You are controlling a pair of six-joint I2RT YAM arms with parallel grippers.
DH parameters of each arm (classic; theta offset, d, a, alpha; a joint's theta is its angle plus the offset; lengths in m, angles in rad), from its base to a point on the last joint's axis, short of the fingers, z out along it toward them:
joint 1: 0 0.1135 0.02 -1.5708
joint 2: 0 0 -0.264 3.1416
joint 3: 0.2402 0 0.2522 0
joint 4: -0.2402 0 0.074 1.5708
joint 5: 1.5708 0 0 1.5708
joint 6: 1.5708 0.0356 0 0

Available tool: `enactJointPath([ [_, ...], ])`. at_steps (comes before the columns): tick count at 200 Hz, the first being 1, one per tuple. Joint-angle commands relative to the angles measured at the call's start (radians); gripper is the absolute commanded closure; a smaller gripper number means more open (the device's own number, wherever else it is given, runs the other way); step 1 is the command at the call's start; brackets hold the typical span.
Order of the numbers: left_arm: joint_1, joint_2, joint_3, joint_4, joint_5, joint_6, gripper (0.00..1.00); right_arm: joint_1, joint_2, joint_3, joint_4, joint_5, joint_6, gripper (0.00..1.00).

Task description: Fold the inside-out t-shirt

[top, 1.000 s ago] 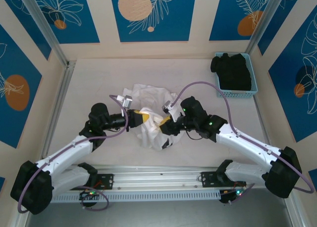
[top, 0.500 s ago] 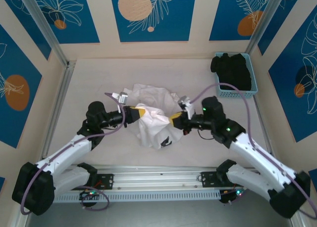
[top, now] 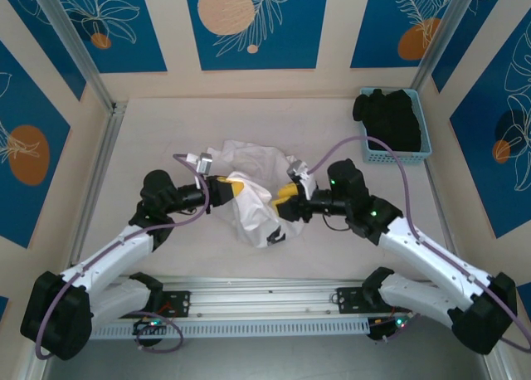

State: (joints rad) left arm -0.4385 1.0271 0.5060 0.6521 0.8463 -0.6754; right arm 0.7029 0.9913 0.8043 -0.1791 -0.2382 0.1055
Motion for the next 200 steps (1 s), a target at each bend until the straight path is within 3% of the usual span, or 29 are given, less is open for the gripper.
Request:
enactJointPath([
  [1, 0.009, 0.004, 0.009, 0.064, 0.040, -0.002, 1.00, 0.050, 0.090, 0.060, -0.033, 0.125, -0.070, 0.51],
  [34, 0.009, -0.005, 0.005, 0.056, 0.039, 0.002, 1.00, 0.064, 0.184, 0.092, -0.013, 0.174, -0.055, 0.55],
  [52, 0.009, -0.015, 0.002, 0.031, 0.031, 0.024, 1.00, 0.047, 0.190, 0.095, -0.010, 0.158, -0.026, 0.77],
  [83, 0.009, -0.040, -0.011, -0.035, -0.023, 0.083, 1.00, -0.034, 0.138, 0.041, 0.109, -0.142, 0.086, 1.00],
  [110, 0.011, -0.050, 0.003, -0.135, -0.161, 0.115, 1.00, -0.047, 0.135, -0.009, 0.271, -0.321, 0.196, 1.00],
  [115, 0.010, -0.057, 0.015, -0.191, -0.222, 0.130, 0.99, -0.043, 0.133, -0.014, 0.291, -0.312, 0.210, 1.00],
  [132, 0.007, -0.084, 0.087, -0.497, -0.493, 0.162, 0.73, -0.006, 0.133, -0.025, 0.316, -0.199, 0.220, 1.00],
  [143, -0.003, -0.109, 0.130, -0.688, -0.639, 0.175, 0.56, 0.044, 0.140, -0.019, 0.303, -0.059, 0.192, 1.00],
  [157, -0.031, -0.162, 0.152, -0.857, -0.752, 0.168, 0.49, 0.088, 0.159, -0.015, 0.305, 0.063, 0.177, 1.00],
  [177, -0.050, -0.264, 0.119, -0.902, -0.665, 0.078, 0.45, 0.133, 0.194, -0.007, 0.314, 0.168, 0.158, 1.00],
  [200, -0.051, -0.279, 0.050, -0.680, -0.445, -0.122, 0.42, 0.190, 0.224, -0.004, 0.325, 0.255, 0.096, 1.00],
])
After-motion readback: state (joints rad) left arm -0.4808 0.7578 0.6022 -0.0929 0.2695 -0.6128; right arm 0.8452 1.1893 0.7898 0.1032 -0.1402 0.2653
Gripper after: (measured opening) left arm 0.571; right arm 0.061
